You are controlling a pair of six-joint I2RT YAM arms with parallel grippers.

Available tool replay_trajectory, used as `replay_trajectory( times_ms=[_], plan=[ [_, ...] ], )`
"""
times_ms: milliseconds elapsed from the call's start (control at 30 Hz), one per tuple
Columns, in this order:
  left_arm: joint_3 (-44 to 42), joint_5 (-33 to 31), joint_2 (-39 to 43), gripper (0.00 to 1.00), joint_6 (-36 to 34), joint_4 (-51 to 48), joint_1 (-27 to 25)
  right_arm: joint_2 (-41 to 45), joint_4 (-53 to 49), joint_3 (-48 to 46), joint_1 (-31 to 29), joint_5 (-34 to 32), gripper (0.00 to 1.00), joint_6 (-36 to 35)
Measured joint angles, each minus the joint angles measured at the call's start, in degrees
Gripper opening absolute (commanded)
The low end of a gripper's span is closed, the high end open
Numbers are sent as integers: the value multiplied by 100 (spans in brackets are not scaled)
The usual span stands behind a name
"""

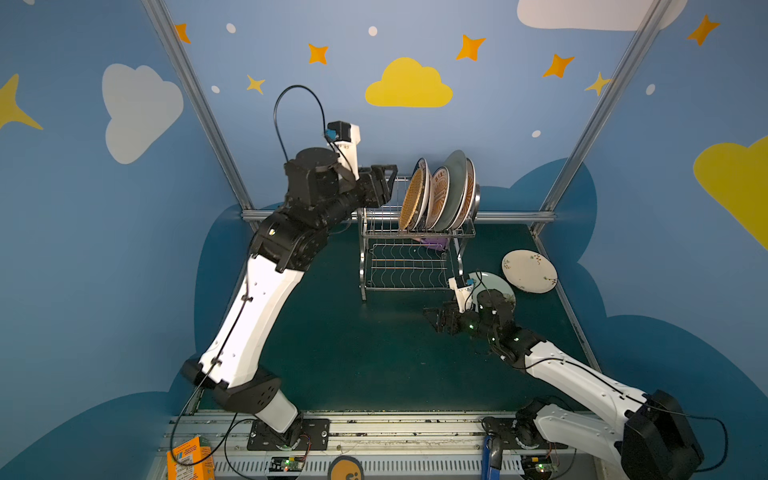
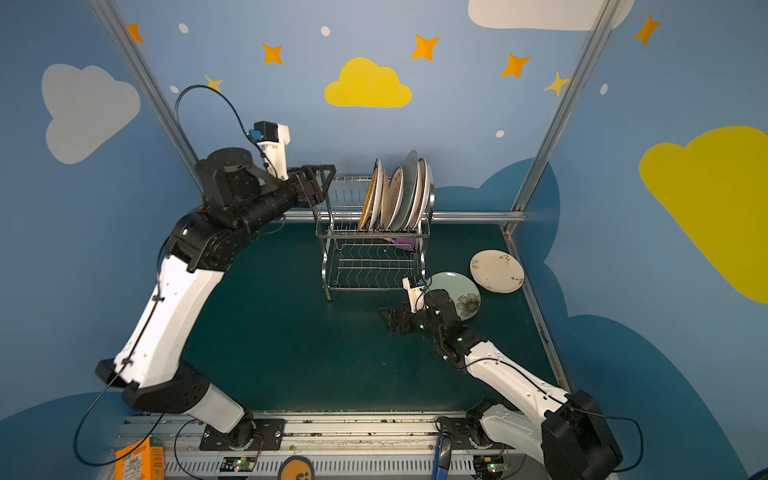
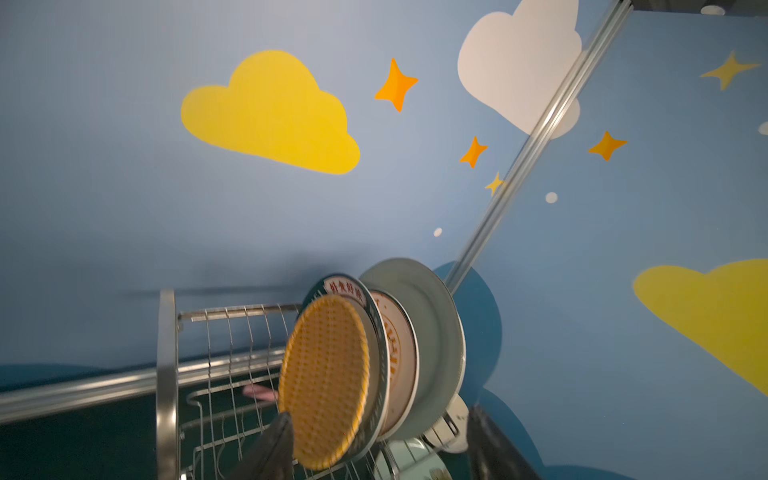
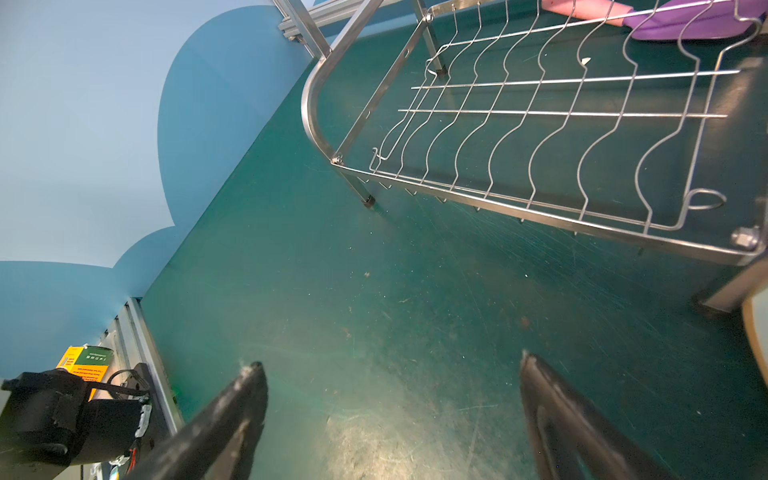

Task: Load the plates into the dish rack
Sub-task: 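Open the left gripper and withdraw it from the rack toward the robot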

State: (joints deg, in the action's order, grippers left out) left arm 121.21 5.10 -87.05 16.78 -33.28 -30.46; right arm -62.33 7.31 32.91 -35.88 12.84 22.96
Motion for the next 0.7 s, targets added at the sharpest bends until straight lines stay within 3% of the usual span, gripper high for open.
replay_trajectory(
  times_ms=[67,167,400,700],
  plan=[
    [-929,219,708,93,118,225,20,48,-94,11,-2,-50,93,24],
    [-2341,684,1722,100,245,553,63,192,-247,70,0,-227,93,74],
    [-5364,1504,3713,100,420,1080,92,911,-612,87,79,-697,93,151],
    [-7608,1692,5047,100,857,1204,94,2284,-1578,-382,929,-726,94,647]
  ],
)
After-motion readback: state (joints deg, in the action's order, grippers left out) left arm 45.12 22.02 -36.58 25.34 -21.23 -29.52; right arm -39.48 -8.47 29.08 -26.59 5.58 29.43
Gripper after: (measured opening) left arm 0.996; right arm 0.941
